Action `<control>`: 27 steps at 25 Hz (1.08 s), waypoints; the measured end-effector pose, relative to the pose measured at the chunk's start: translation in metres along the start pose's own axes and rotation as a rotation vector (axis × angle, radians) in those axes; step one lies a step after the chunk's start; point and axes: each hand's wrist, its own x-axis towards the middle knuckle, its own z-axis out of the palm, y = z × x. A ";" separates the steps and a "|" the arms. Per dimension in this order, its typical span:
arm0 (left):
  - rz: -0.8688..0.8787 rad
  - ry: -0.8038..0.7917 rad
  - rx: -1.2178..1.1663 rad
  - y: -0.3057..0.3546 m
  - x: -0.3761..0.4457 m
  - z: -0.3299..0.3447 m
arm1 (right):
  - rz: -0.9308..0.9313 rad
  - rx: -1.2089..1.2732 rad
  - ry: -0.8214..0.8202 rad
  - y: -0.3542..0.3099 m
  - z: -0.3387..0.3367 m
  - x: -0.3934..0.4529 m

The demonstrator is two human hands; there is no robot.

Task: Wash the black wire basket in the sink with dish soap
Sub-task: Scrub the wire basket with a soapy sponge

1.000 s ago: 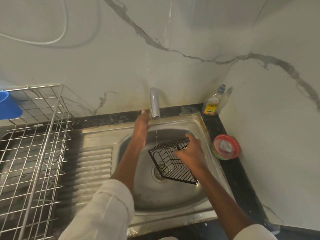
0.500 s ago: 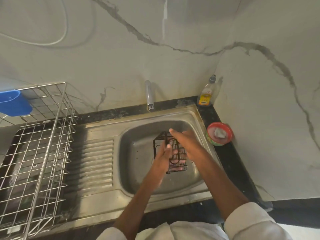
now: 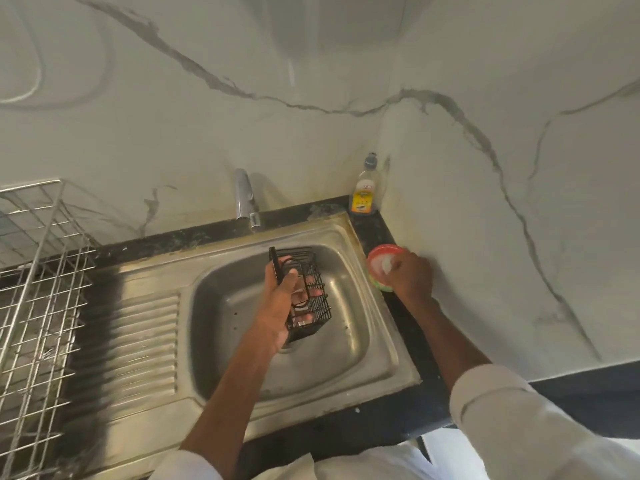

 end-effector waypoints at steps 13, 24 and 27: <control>-0.044 -0.019 -0.059 0.005 0.014 0.004 | -0.231 -0.222 -0.124 -0.005 0.034 0.048; -0.038 -0.068 -0.096 0.004 0.008 -0.019 | -0.193 -0.026 -0.049 0.000 -0.013 0.049; -0.040 -0.100 -0.109 0.006 0.005 -0.022 | -0.183 0.025 0.016 -0.002 -0.024 0.047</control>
